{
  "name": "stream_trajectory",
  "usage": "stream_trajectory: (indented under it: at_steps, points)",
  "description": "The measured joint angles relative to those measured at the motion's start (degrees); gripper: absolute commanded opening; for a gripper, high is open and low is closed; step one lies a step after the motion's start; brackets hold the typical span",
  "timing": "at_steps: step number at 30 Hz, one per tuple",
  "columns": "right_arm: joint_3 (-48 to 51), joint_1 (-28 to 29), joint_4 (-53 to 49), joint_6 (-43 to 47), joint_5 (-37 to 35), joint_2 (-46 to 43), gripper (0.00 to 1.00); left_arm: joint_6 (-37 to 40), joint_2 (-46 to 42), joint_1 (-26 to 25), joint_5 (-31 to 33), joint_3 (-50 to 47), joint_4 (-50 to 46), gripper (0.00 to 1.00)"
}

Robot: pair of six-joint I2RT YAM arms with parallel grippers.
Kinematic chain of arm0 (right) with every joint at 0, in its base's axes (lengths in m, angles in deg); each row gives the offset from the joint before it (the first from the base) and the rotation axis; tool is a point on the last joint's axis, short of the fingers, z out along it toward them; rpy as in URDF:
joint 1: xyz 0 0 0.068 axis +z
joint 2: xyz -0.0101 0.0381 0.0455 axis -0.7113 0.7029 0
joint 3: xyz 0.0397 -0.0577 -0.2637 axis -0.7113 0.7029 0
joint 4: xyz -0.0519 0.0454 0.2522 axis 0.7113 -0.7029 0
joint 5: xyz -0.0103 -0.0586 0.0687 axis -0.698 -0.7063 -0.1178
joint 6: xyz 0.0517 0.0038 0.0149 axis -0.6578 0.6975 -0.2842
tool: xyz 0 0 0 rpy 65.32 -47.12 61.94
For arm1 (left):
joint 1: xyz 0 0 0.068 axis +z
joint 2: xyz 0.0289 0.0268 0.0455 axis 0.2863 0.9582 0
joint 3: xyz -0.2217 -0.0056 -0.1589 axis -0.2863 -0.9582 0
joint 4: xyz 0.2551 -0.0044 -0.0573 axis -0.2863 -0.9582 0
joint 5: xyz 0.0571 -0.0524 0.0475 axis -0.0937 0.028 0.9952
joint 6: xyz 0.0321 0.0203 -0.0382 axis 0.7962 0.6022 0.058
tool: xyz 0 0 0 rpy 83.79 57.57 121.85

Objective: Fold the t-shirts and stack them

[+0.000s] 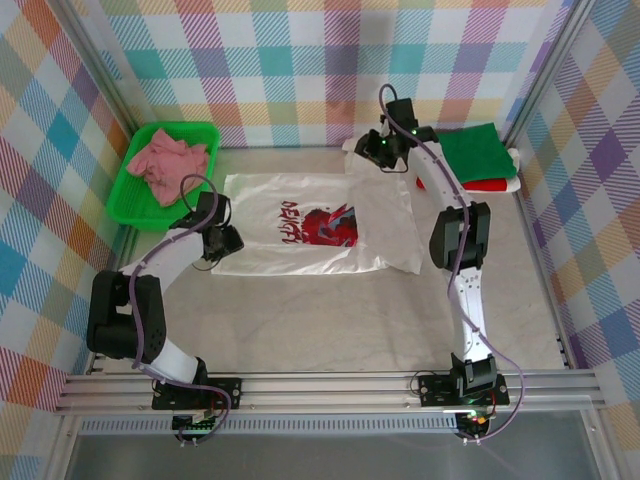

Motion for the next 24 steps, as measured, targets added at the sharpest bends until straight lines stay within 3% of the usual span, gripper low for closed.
stream_trajectory:
  at_steps: [3, 8, 12, 18, 24]
  points:
    - [11.85, -0.09, 2.14, 0.59, 0.17, -7.39, 0.39, 0.22, 0.0, 0.55, -0.04, 0.72, 0.39, 0.47]
    - [42.95, -1.9, 7.58, -0.55, 1.7, -26.75, 0.38, 1.66, 1.88, 3.37, -1.33, 0.83, 0.31, 0.51]
    - [56.83, -5.01, 10.23, -0.72, 2.29, -35.04, 0.38, 4.09, 6.54, 4.22, -1.97, 2.89, -1.01, 0.51]
    - [66.71, -8.94, 11.78, -0.92, 0.94, -37.09, 0.41, 6.51, 12.13, 3.52, -3.32, 8.48, -2.67, 0.53]
    - [66.25, -9.18, 11.98, -0.66, 0.72, -34.73, 0.41, 8.02, 15.98, 1.88, -4.31, 13.94, -4.74, 0.53]
